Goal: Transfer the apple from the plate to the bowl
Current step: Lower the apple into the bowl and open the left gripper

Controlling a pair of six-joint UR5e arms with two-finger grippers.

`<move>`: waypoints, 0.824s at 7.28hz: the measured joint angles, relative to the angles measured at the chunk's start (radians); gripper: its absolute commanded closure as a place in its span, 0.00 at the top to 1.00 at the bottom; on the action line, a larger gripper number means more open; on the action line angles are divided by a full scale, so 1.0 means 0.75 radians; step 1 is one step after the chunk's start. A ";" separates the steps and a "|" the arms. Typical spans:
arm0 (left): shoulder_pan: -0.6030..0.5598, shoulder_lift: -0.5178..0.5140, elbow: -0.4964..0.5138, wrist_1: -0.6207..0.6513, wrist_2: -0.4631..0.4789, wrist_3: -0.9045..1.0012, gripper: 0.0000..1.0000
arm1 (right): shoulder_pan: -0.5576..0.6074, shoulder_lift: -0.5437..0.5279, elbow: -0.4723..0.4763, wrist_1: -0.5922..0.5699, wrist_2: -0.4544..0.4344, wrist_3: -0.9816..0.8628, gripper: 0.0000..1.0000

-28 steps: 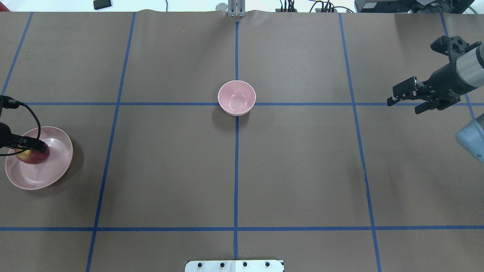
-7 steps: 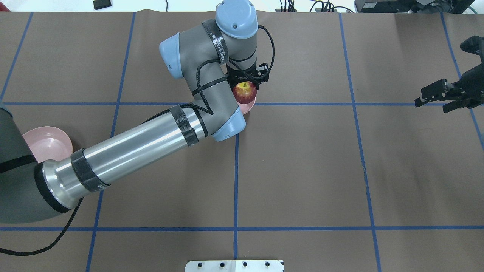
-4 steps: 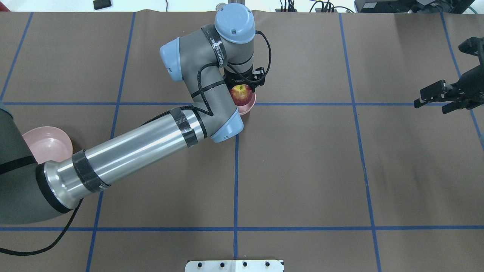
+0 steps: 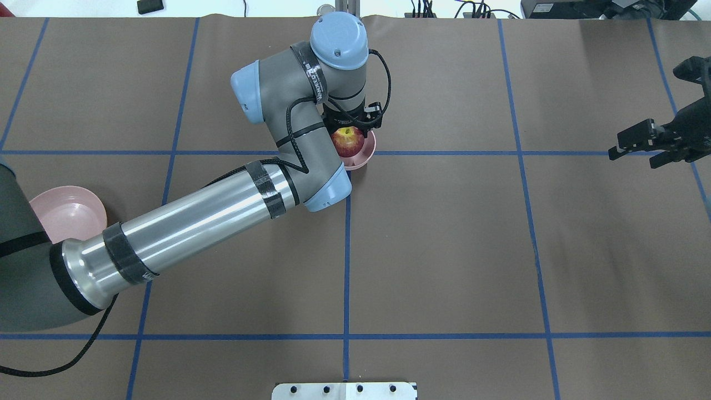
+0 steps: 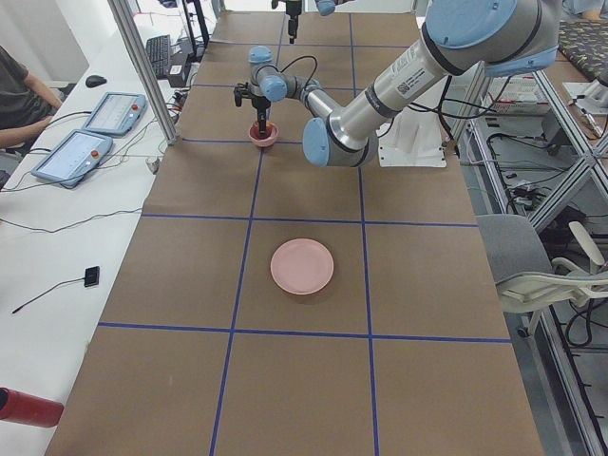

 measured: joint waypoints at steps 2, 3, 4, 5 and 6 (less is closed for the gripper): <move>0.005 0.001 0.001 -0.008 0.001 -0.001 0.97 | 0.000 -0.001 0.000 0.000 0.000 0.000 1.00; 0.007 0.002 0.002 -0.017 0.001 -0.002 0.98 | 0.000 -0.001 0.000 0.000 0.000 0.000 1.00; 0.008 0.003 0.000 -0.019 0.001 -0.003 0.98 | -0.001 -0.002 0.000 0.000 0.000 0.000 1.00; 0.008 0.003 -0.007 -0.017 0.001 -0.005 0.98 | -0.001 -0.002 0.000 0.000 0.000 0.000 1.00; 0.002 0.017 -0.043 -0.004 0.000 -0.008 0.98 | 0.000 0.000 0.000 0.000 0.000 0.000 1.00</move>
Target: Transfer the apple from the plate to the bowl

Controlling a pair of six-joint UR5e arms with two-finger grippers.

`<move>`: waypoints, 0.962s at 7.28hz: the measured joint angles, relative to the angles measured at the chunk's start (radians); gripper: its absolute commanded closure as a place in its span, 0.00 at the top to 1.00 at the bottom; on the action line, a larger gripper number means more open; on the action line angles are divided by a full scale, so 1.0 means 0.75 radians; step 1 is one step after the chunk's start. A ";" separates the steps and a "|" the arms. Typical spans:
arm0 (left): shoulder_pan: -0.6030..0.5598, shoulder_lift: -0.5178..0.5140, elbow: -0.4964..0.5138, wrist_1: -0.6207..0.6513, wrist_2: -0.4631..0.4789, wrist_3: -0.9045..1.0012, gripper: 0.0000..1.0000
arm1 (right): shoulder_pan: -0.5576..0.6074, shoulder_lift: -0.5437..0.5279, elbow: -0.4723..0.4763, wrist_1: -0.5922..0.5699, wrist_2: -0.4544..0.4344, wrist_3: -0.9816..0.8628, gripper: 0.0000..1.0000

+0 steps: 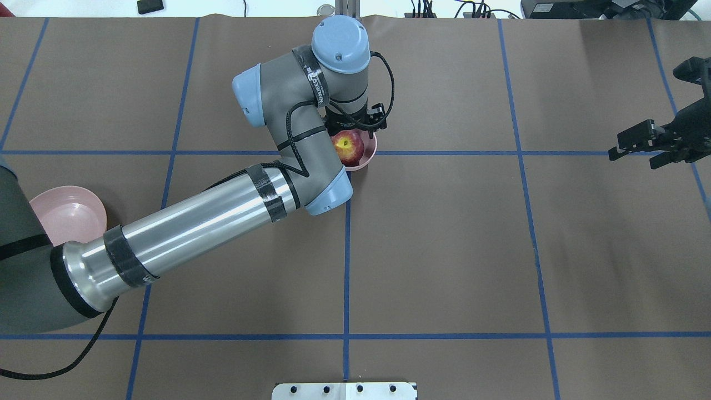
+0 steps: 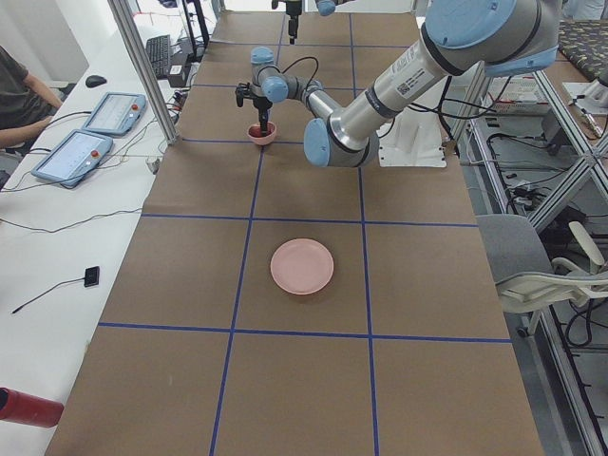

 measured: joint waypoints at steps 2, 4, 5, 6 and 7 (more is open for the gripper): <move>-0.032 0.199 -0.373 0.176 -0.006 0.037 0.98 | 0.021 0.003 0.001 0.000 0.004 -0.007 1.00; -0.122 0.635 -0.986 0.426 -0.012 0.364 0.98 | 0.068 -0.013 0.004 -0.026 0.018 -0.110 1.00; -0.217 0.873 -1.184 0.437 -0.048 0.568 0.98 | 0.110 -0.015 0.007 -0.091 0.019 -0.225 1.00; -0.344 1.093 -1.276 0.373 -0.137 0.798 0.98 | 0.159 -0.008 0.012 -0.180 0.019 -0.351 1.00; -0.494 1.275 -1.275 0.284 -0.241 1.059 0.98 | 0.200 0.004 0.019 -0.263 0.019 -0.450 1.00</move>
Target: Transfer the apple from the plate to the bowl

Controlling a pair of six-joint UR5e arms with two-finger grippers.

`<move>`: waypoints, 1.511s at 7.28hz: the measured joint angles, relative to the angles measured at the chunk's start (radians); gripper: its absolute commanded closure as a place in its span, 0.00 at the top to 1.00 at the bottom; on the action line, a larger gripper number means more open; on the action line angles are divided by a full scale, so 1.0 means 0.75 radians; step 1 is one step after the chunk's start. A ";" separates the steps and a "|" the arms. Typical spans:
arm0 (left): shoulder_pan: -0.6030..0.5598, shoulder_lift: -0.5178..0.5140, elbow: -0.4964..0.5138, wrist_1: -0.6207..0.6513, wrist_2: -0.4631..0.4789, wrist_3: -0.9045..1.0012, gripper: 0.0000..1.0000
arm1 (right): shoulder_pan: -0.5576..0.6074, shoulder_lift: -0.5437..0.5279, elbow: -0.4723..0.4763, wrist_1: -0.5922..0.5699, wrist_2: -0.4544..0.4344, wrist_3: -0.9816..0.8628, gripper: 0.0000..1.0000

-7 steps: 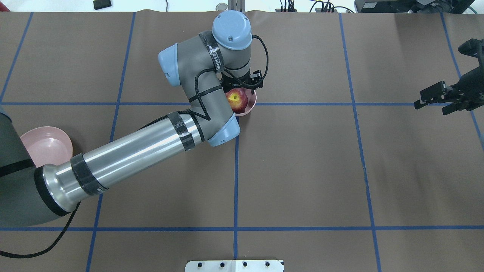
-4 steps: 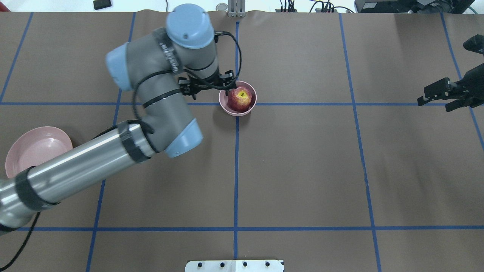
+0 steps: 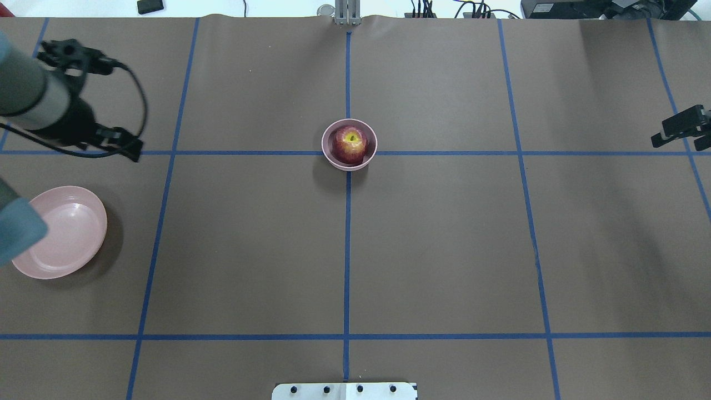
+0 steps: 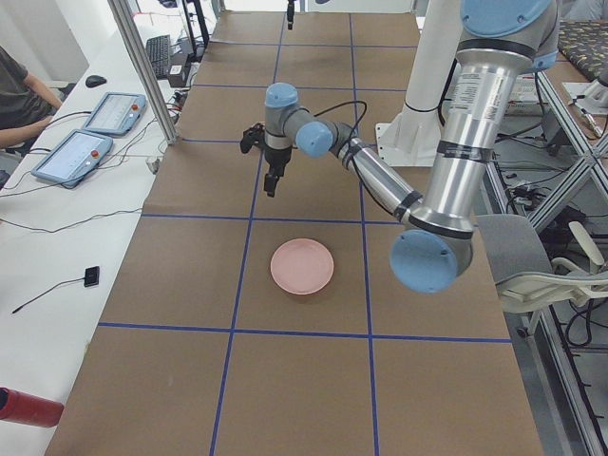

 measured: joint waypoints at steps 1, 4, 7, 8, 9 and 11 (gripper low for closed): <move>-0.138 0.104 0.063 -0.066 -0.077 0.229 0.98 | 0.023 0.008 0.013 -0.054 0.000 -0.052 1.00; -0.410 0.169 0.284 -0.101 -0.244 0.587 0.98 | 0.033 0.007 0.044 -0.091 -0.007 -0.090 1.00; -0.465 0.174 0.309 -0.089 -0.292 0.608 0.98 | 0.018 -0.007 0.046 -0.095 -0.064 -0.094 1.00; -0.469 0.175 0.311 -0.088 -0.297 0.607 0.98 | 0.002 -0.014 0.047 -0.095 -0.101 -0.118 1.00; -0.469 0.175 0.312 -0.089 -0.299 0.602 0.98 | -0.008 -0.017 0.049 -0.111 -0.131 -0.178 1.00; -0.470 0.173 0.301 -0.097 -0.300 0.567 0.98 | -0.007 -0.017 0.061 -0.174 -0.153 -0.267 1.00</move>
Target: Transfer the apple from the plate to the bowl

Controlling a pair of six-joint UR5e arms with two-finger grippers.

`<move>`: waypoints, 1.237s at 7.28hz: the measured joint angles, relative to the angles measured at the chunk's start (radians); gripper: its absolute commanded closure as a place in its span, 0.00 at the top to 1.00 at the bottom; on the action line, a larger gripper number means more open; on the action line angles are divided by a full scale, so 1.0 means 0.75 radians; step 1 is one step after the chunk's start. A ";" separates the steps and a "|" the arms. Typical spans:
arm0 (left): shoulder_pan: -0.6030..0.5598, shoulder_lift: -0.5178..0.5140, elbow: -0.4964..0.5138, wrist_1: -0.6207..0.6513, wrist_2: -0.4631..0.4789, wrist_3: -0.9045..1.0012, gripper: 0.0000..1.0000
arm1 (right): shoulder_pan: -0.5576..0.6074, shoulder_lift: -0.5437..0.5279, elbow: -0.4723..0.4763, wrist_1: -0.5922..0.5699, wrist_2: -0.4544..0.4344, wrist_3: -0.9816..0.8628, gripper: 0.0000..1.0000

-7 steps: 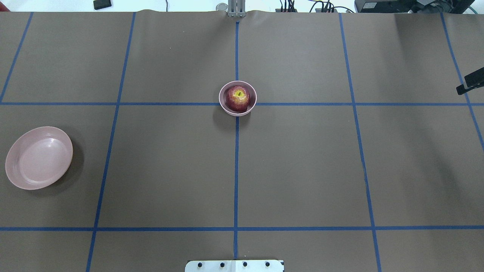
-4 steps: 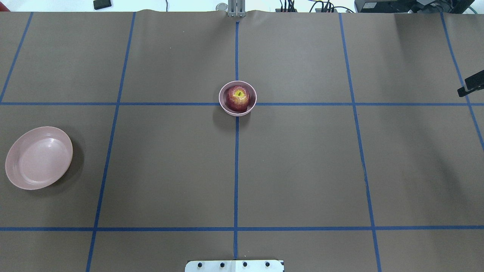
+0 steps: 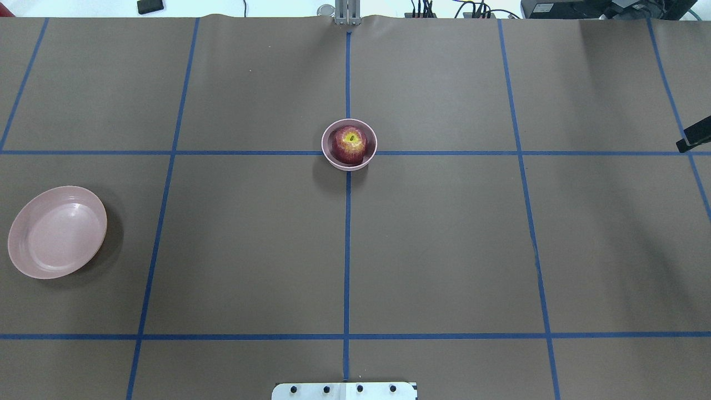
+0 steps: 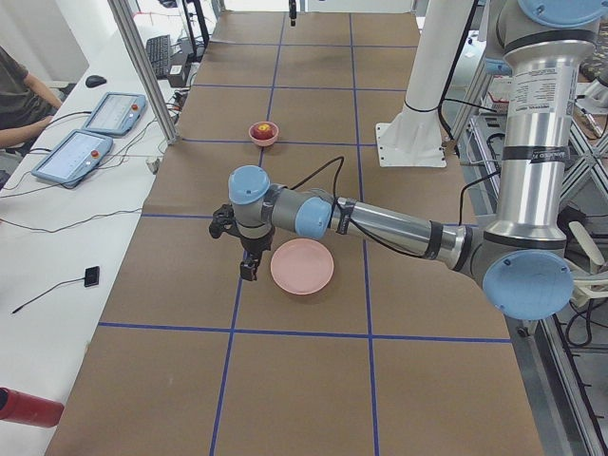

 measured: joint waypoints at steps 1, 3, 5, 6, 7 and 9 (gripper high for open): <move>0.001 -0.001 -0.007 -0.007 0.002 -0.030 0.98 | 0.001 -0.002 0.005 -0.011 0.000 -0.012 1.00; 0.001 -0.001 -0.021 -0.012 0.010 -0.052 0.98 | 0.001 -0.003 0.009 -0.016 0.003 -0.017 1.00; 0.001 -0.002 -0.032 -0.010 0.013 -0.055 0.98 | 0.001 -0.003 0.010 -0.017 0.002 -0.017 1.00; 0.001 -0.003 -0.035 -0.010 0.012 -0.057 0.98 | 0.001 -0.003 0.010 -0.017 0.003 -0.018 1.00; 0.002 -0.003 -0.036 -0.010 0.008 -0.057 0.98 | 0.001 -0.003 0.011 -0.017 0.002 -0.018 1.00; 0.002 -0.003 -0.040 -0.012 0.002 -0.056 0.98 | 0.001 -0.003 0.012 -0.017 0.003 -0.018 1.00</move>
